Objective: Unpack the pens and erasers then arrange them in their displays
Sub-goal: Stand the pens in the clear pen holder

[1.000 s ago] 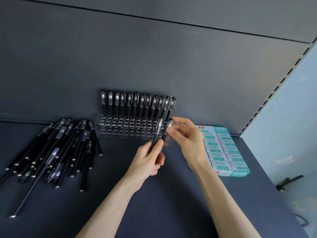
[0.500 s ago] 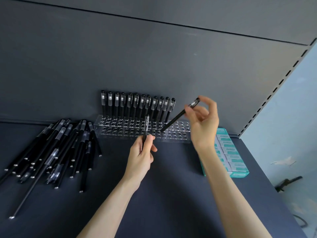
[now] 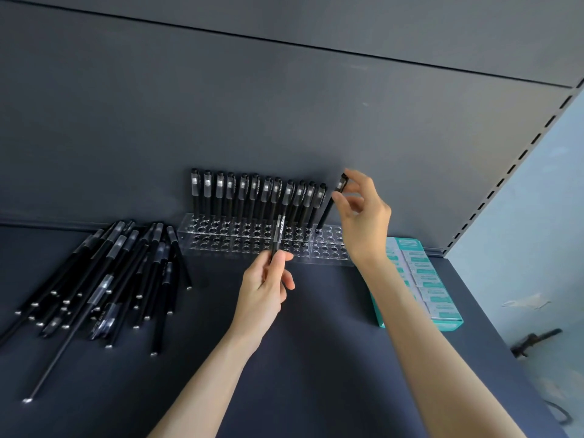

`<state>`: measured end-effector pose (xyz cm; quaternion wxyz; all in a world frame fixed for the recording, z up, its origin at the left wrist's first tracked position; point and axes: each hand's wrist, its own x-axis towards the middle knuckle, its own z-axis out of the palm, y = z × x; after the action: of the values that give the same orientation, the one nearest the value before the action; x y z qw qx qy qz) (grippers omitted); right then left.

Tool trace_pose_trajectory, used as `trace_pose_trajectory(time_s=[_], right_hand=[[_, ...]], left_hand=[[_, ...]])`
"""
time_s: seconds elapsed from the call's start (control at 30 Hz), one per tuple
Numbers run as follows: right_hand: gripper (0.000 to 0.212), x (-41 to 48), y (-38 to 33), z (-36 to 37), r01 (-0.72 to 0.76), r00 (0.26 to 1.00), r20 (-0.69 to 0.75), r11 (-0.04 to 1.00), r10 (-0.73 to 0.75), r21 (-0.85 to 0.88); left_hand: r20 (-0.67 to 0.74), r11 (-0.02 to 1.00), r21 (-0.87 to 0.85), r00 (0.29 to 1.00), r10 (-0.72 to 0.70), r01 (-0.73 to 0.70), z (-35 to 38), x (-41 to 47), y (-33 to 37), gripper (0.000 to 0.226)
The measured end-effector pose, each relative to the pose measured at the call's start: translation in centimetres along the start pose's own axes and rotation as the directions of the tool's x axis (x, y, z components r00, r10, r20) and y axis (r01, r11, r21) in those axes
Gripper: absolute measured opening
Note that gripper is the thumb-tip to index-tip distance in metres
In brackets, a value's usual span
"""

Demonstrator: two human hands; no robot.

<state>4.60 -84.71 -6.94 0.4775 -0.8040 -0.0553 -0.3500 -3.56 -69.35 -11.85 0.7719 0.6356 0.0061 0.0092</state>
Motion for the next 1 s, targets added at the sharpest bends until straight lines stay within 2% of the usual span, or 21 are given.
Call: trace_pose_trajectory(time_s=[0.37, 0.53, 0.67, 0.77, 0.83, 1.0], right_hand=[[0.031, -0.4, 0.0, 0.0, 0.018, 0.996, 0.091, 0.982, -0.001, -0.186], [0.034, -1.0, -0.2, -0.3, 0.014, 0.997, 0.08, 0.985, 0.0, -0.174], [0.03, -2.5, -1.0, -0.9, -0.033, 0.999, 0.018, 0.999, 0.033, -0.003], [0.015, -4.6, -1.5, -1.1, -0.192, 0.973, 0.165, 0.963, 0.162, 0.188], [0.017, -5.5, -1.6, -1.2, -0.306, 0.93, 0.298, 0.9, 0.213, 0.31], [0.022, -6.0, -1.6, -1.7, -0.352, 0.914, 0.342, 0.849, 0.22, 0.394]], left_hand=[[0.001, 1.0, 0.011, 1.0, -0.003, 0.003, 0.2, -0.2, 0.3, 0.022], [-0.015, 0.999, 0.046, 1.0, -0.019, 0.019, 0.1, -0.2, 0.2, 0.023], [0.036, 0.998, 0.04, 0.998, -0.047, 0.045, 0.2, -0.2, 0.3, 0.02], [0.121, 0.997, 0.076, 0.992, -0.022, 0.013, 0.4, -0.5, 0.3, 0.019], [0.165, 0.996, 0.092, 0.986, -0.014, -0.001, 0.5, -0.7, 0.3, 0.018], [0.201, 0.993, 0.113, 0.98, 0.002, -0.025, 0.5, -0.5, -0.1, 0.016]])
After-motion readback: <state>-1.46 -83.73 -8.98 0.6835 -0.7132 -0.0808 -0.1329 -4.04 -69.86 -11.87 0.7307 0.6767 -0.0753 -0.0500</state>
